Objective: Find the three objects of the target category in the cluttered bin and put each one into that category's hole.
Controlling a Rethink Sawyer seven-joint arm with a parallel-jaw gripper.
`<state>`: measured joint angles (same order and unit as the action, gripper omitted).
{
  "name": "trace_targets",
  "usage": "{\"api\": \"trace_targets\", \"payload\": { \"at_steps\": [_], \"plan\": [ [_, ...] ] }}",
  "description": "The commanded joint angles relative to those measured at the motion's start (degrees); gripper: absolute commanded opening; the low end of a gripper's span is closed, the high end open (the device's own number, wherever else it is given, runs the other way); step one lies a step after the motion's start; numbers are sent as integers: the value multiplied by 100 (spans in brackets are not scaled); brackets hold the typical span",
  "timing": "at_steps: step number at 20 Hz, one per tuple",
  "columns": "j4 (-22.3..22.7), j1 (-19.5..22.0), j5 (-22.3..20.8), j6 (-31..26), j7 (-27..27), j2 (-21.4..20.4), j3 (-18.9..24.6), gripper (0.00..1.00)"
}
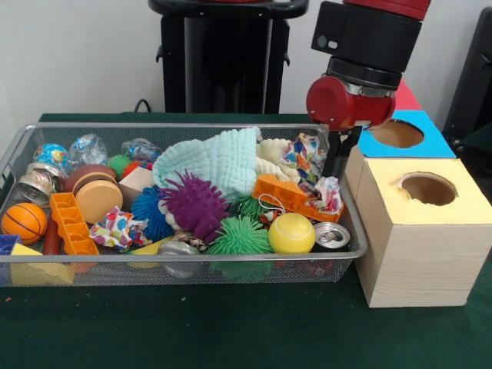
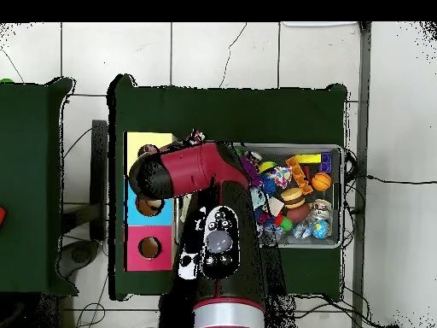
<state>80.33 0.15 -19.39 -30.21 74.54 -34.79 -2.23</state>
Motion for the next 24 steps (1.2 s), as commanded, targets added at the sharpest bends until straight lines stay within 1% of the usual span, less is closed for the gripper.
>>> {"api": "trace_targets", "payload": {
  "at_steps": [1, 5, 8, 12, 13, 15, 19, 22, 24],
  "plan": [
    [301, -222, 33, -168, 1007, 280, 115, 0],
    [418, -228, 46, -136, 1027, 156, 22, 0],
    [364, -330, 45, -191, 1119, 125, -106, 0],
    [263, -548, 106, -792, 977, -157, -214, 0],
    [191, -643, 117, -1043, 944, -258, -282, 0],
    [80, -760, 98, -1234, 931, -288, -371, 0],
    [-8, -936, 38, -1324, 944, -223, -477, 0],
    [106, -1037, 60, -1227, 1198, -285, -634, 0],
    [156, -1056, 42, -1137, 1230, -280, -677, 0]
  ]
}}
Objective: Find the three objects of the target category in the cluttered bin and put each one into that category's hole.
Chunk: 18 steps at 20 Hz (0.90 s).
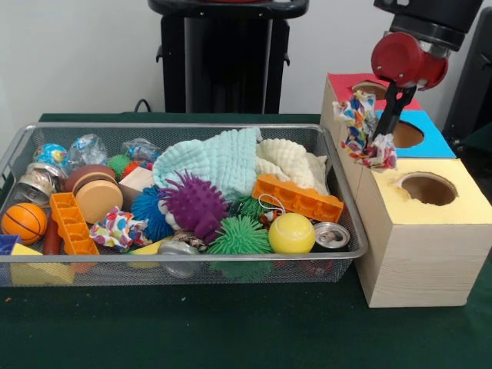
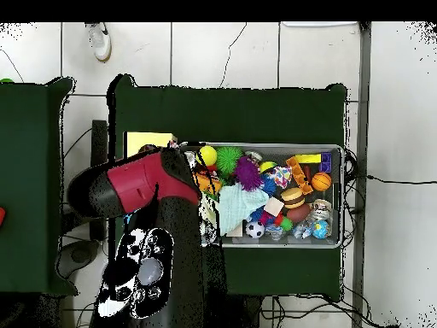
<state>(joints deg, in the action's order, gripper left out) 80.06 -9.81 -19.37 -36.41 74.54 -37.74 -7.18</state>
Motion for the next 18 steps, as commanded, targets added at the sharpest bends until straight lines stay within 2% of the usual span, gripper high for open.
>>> {"api": "trace_targets", "payload": {
  "at_steps": [1, 18],
  "plan": [
    [241, -64, 60, -450, 1271, 19, -195, 0],
    [508, -179, 248, -16, 1525, 111, -296, 0]
  ]
}}
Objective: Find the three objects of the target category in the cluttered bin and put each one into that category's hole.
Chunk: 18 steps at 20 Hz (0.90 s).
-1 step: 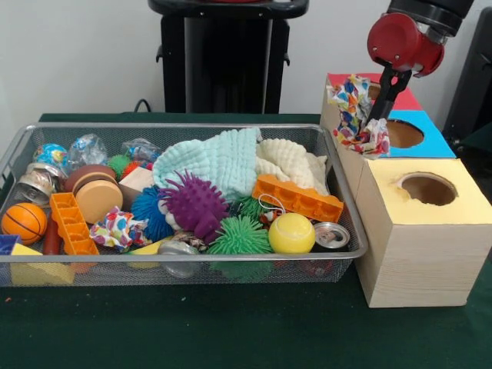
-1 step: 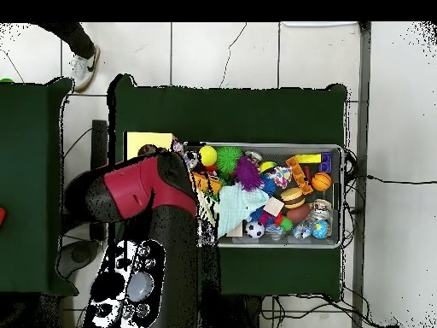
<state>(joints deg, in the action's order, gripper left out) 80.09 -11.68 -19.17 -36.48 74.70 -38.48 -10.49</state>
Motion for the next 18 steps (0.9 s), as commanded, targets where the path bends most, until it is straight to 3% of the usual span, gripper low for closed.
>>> {"api": "trace_targets", "payload": {
  "at_steps": [1, 6, 10, 18],
  "plan": [
    [521, 16, 237, 21, 1526, 185, 29, 0],
    [604, 251, 162, 193, 1109, 164, 172, 0],
    [728, 675, 96, 504, 583, 191, 502, 0],
    [872, 1251, 53, 860, 303, 219, 937, 0]
  ]
}}
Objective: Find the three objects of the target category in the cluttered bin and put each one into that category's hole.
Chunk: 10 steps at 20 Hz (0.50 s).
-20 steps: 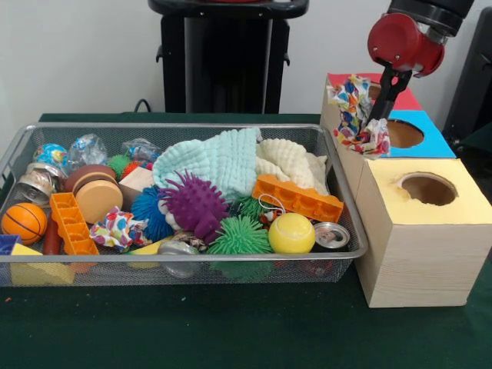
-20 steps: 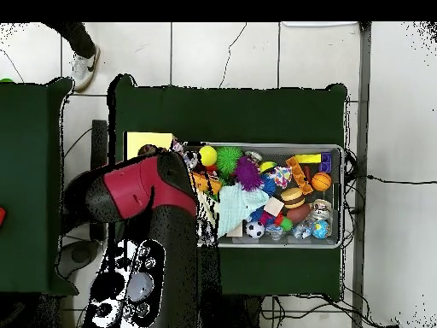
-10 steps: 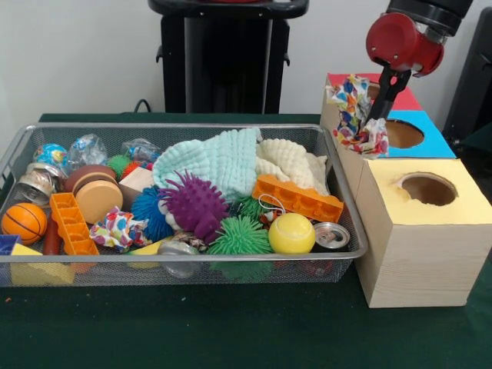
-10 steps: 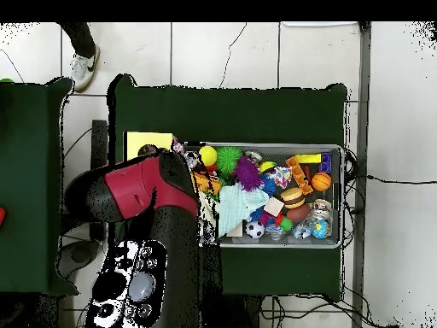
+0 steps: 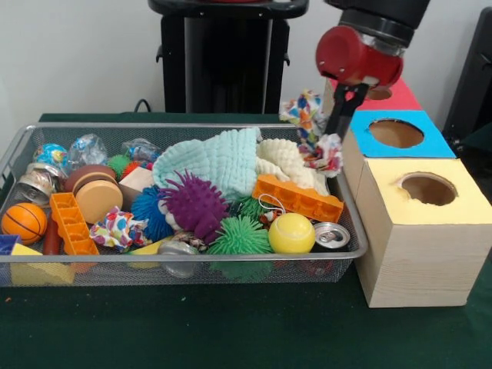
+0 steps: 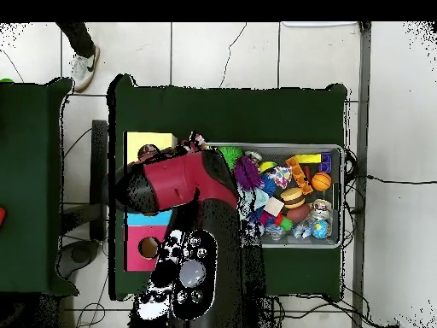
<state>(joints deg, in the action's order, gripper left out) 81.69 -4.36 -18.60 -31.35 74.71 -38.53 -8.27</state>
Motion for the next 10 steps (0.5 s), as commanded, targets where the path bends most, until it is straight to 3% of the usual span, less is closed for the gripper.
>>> {"api": "trace_targets", "payload": {
  "at_steps": [1, 10],
  "plan": [
    [725, 529, -58, 354, 286, 207, 715, 0],
    [767, 561, -141, 404, 397, 213, 763, 0]
  ]
}}
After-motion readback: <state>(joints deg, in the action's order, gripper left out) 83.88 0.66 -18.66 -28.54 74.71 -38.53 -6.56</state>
